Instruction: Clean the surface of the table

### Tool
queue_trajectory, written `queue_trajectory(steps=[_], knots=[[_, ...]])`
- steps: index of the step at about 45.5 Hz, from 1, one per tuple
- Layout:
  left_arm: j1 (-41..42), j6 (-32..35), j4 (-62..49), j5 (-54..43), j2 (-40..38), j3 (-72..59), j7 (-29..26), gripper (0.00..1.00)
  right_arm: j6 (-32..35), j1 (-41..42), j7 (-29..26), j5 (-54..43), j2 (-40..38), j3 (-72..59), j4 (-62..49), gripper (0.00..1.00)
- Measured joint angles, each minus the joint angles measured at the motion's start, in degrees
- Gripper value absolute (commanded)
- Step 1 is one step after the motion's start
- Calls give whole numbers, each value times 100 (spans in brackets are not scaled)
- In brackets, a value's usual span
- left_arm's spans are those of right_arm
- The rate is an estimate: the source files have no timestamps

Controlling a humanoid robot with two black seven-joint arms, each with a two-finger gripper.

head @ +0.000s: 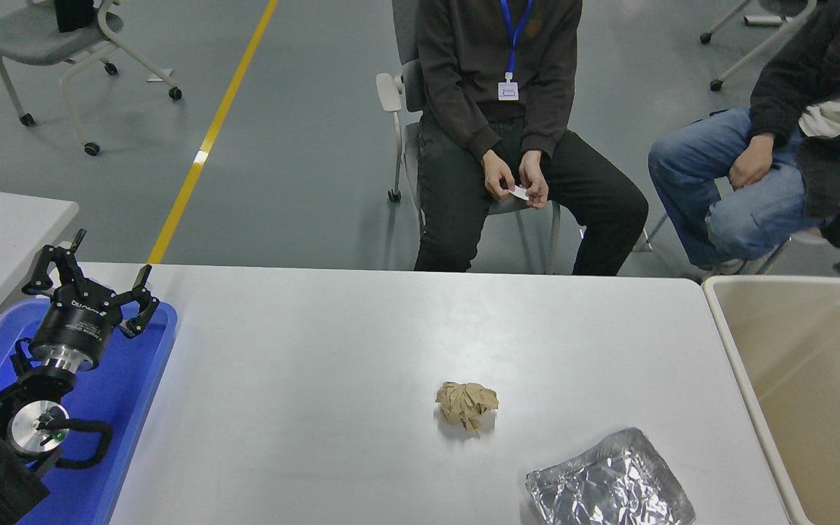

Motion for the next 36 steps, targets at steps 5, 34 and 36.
queue_trajectory(steps=[5, 34, 36], knots=[[0, 0, 0, 1, 0, 0, 1, 100, 8, -355, 1, 29, 381, 596, 62, 100], [0, -4, 0, 1, 0, 0, 1, 100, 6, -900, 482, 70, 1790, 1854, -92, 100], [0, -4, 0, 1, 0, 0, 1, 100, 8, -902, 535, 70, 1841, 1863, -123, 100]])
